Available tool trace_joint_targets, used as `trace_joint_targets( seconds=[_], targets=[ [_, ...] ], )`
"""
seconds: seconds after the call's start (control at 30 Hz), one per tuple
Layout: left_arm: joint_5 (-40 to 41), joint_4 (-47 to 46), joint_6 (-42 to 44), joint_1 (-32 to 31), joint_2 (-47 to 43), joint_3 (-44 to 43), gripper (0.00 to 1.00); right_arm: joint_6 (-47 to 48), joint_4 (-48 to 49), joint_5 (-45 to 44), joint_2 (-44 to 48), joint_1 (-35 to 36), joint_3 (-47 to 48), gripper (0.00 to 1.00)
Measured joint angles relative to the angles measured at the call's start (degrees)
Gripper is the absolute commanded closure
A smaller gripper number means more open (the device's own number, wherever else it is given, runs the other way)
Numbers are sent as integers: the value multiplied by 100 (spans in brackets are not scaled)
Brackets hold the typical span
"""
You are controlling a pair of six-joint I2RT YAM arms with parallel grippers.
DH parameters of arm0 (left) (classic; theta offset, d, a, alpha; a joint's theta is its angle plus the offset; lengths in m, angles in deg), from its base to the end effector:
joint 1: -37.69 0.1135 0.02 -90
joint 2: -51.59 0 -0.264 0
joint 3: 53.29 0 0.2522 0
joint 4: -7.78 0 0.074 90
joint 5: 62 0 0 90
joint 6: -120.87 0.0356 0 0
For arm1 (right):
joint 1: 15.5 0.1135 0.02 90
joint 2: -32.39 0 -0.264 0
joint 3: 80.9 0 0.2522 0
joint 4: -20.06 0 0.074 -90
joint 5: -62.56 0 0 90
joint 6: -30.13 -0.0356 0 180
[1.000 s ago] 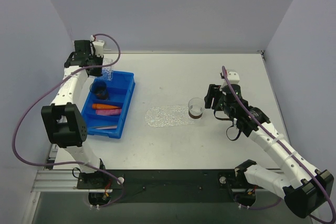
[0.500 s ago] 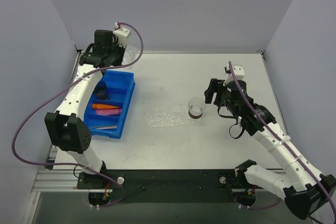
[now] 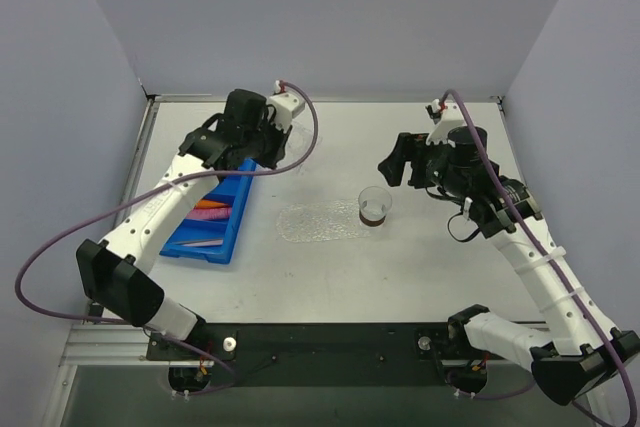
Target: Prepare toiletry sets of a toothbrush and toothpaste on the tray
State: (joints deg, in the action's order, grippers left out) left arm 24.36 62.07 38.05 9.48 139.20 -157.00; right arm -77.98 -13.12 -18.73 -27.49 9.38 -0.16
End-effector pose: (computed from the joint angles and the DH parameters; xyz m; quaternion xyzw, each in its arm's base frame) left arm 0.2962 -0.1615 0.3795 0.2865 0.8523 -0.1078 0.4241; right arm 0.2063 0.1016 0.4084 -0.0934 0.7725 0.2842 0.5602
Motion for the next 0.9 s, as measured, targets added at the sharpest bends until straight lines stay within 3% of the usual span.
trace_joint_targets(
  seconds=[0.37, 0.53, 0.9],
  targets=[
    [-485, 240, -638, -1246, -1082, 1515, 100, 103, -658, 1923, -1027, 76, 855, 33],
    [-662, 374, -697, -1637, -1093, 1672, 100, 37, -778, 2459, -1305, 461, 863, 36],
    [-669, 461, -520, -1847, -1108, 1687, 100, -229, -793, 3423, -1698, 634, 868, 44]
  ],
)
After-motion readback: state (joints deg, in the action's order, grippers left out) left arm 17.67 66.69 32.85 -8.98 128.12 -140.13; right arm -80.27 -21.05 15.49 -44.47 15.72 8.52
